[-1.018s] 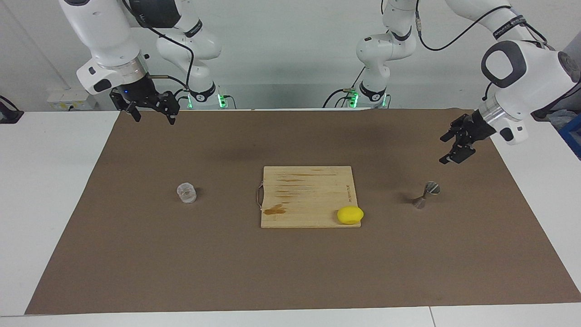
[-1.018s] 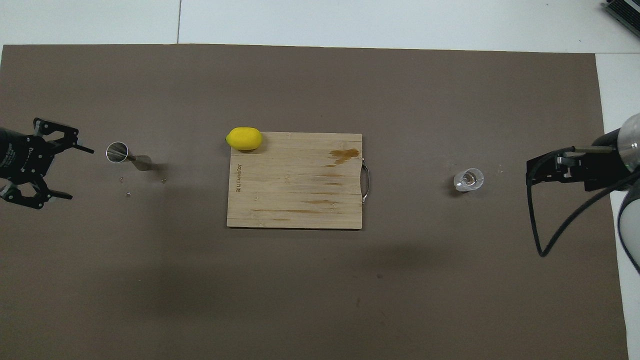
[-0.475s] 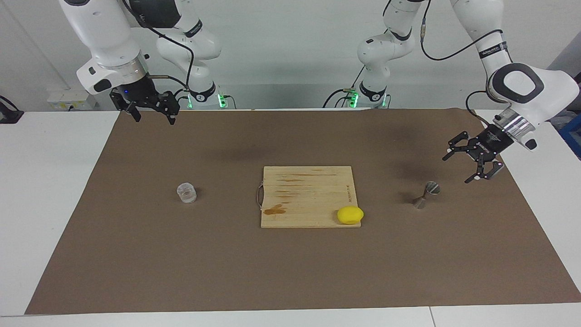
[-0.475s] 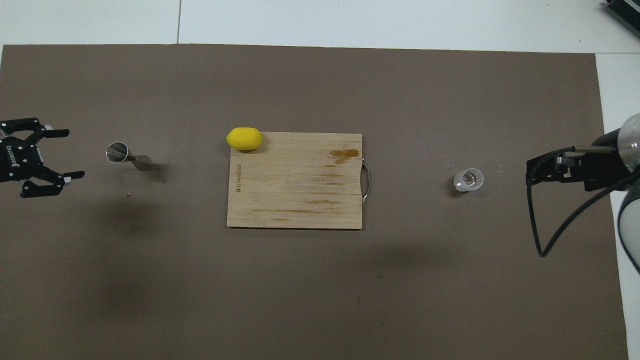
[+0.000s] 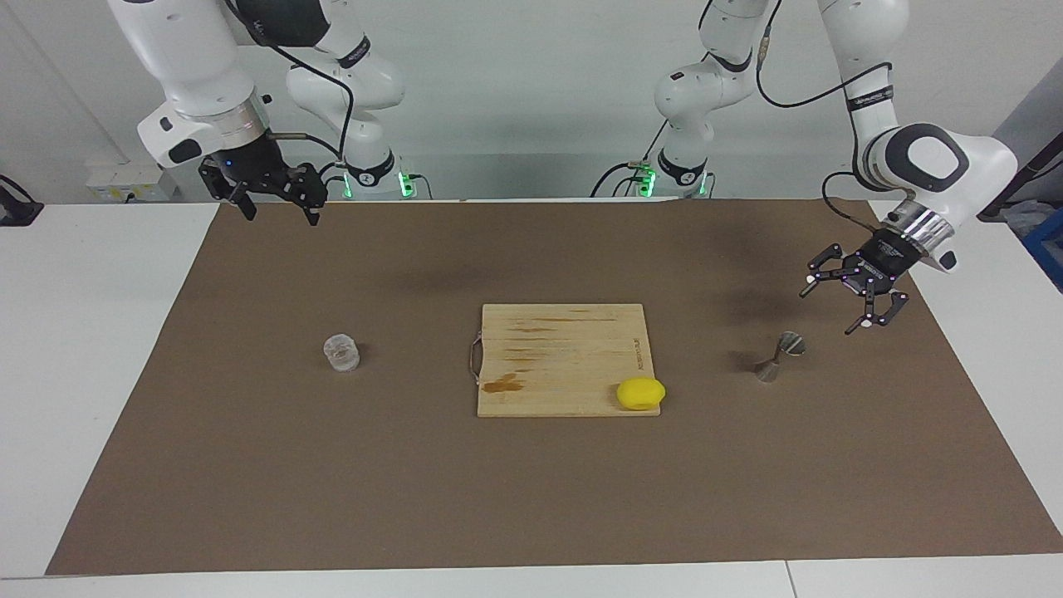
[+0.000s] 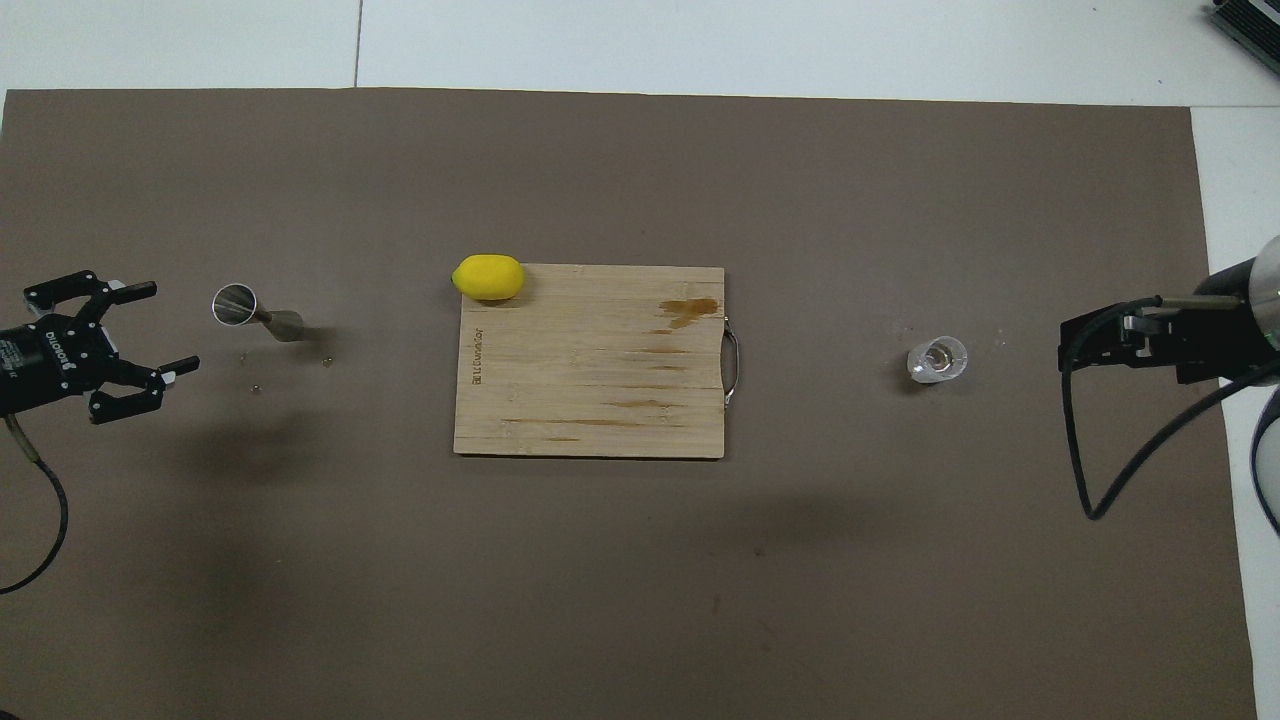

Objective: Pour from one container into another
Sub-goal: 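Move the open left gripper toward the small metal cup, then grasp the metal cup with the left gripper while the right gripper approaches the glass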

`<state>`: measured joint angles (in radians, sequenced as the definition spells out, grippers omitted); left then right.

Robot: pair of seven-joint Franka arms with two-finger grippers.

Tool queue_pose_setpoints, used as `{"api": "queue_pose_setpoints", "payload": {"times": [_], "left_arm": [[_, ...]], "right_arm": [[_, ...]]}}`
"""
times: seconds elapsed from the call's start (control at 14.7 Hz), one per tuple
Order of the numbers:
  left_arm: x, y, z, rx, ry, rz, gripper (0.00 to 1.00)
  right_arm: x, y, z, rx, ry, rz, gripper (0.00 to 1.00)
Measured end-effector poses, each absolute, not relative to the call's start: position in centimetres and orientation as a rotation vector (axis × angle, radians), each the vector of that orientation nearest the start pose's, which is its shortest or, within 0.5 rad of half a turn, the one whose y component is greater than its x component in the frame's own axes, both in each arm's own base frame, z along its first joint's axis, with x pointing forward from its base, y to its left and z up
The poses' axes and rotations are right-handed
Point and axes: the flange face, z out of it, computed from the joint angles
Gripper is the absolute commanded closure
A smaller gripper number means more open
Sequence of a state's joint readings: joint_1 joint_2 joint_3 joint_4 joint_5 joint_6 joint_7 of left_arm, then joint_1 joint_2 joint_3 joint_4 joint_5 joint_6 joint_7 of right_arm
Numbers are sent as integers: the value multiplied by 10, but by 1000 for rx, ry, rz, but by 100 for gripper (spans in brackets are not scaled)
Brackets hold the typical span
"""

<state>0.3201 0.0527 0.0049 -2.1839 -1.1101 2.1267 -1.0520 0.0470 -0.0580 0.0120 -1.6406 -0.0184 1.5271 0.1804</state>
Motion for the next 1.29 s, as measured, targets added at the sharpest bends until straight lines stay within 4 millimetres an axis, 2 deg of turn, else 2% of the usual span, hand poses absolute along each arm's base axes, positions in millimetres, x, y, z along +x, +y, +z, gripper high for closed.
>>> {"api": "queue_pose_setpoints", "payload": {"times": [0.2,0.41,0.61,1.02,1.29], "left_arm": [[513,136,351,1100,1942,-499,0],[506,135,338,1037,1929,-487,0],[499,125,323,992,1903,-465,0],[502,105,317,896,1891,-449,0],[502,104,308,850,1873,-430,0]], "right_arm": [[530,31,620,-3160,188,80,4],[530,28,619,-3158,217,80,5],[534,29,616,-3152,296,65,8],[560,33,592,-3132,423,8,8],[564,34,592,-3075,551,-11,10]]}}
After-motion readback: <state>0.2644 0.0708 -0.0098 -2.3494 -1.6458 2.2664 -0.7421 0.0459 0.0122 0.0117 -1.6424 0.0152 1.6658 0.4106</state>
